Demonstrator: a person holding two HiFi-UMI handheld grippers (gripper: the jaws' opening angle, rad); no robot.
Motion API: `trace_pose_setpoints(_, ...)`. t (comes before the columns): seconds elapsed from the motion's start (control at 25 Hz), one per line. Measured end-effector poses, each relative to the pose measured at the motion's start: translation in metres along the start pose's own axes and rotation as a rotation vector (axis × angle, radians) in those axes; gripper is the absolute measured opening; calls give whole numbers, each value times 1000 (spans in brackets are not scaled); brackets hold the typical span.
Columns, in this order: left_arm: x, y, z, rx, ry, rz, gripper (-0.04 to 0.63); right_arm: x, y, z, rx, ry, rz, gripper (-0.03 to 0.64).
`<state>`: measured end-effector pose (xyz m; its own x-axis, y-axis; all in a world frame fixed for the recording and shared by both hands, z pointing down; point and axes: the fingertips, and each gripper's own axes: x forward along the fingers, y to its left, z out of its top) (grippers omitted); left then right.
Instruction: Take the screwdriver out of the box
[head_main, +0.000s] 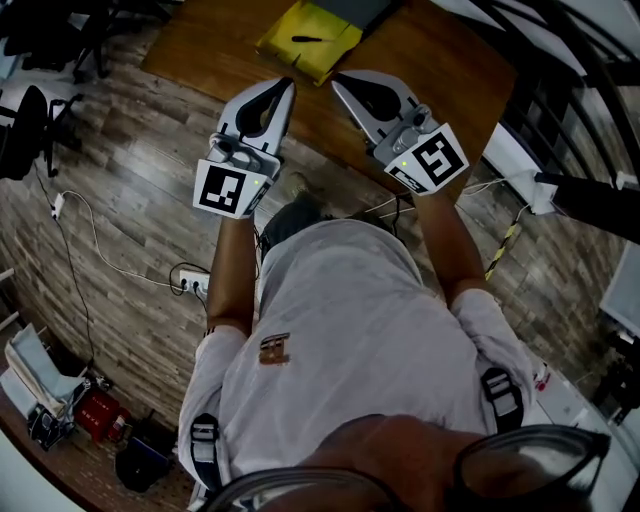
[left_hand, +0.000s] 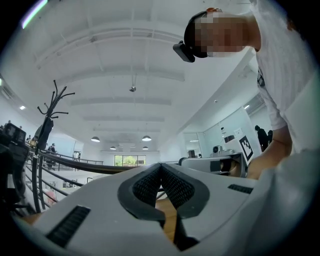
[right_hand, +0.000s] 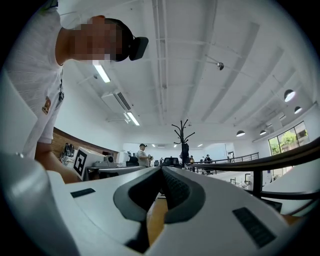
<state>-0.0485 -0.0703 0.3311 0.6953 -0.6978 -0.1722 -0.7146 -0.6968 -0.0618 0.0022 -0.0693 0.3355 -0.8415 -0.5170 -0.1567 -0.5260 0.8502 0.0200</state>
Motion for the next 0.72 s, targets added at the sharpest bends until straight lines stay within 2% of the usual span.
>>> trace_pose_setpoints(0.4, 26, 114, -4, -22, 15, -60, 18, 109, -49, -11, -7, 35, -66, 32)
trace_pose_setpoints(0.72, 35, 165, -22, -33, 39, -95, 17, 152, -78, -32, -41, 107, -103, 32)
